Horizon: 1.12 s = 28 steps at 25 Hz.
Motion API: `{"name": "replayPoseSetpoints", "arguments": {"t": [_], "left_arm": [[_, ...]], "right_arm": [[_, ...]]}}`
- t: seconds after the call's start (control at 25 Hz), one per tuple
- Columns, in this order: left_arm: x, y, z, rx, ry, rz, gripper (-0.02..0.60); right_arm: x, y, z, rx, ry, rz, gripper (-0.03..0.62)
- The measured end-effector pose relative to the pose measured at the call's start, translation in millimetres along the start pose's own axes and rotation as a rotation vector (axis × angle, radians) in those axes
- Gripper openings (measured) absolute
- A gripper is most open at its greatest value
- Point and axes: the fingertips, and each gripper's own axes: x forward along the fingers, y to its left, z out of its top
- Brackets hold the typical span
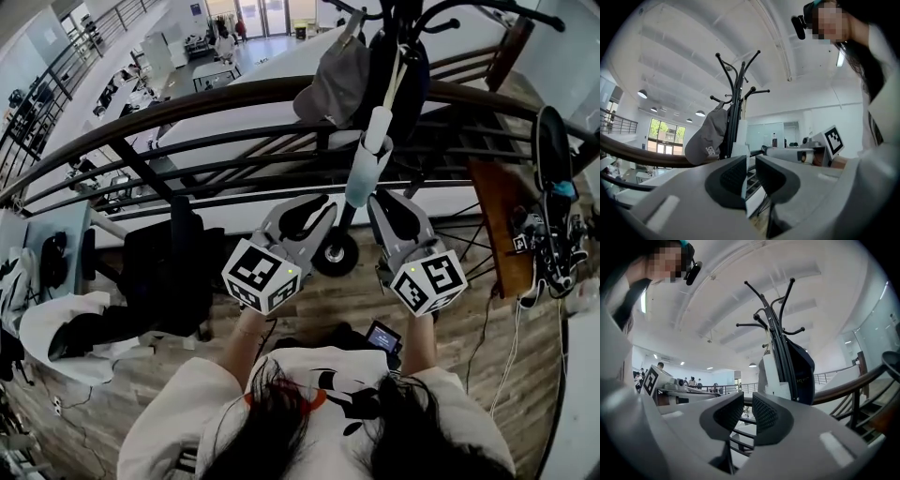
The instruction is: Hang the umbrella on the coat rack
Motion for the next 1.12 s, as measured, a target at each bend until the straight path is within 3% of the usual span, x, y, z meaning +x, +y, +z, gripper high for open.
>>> {"name": "replayPoseSetpoints", "arguments": {"t": [0.36,0.76,1.12], "left_arm": [[-66,-17,-48,-0.066,0.097,-0.047,0.048],[-149,-40,-99,-0.192,0.173,-0.116,0.048],[-185,-58,-115,-0.275,0.181,-0.131,0.048]], "right_arm": [[-21,56,-48,0.044,0.082,-0.048,0.058],[-46,136,-104,0.114,0.172,-0.106,0.058],[-57,174,-121,0.13,0.234,-0.105,0.058]]}}
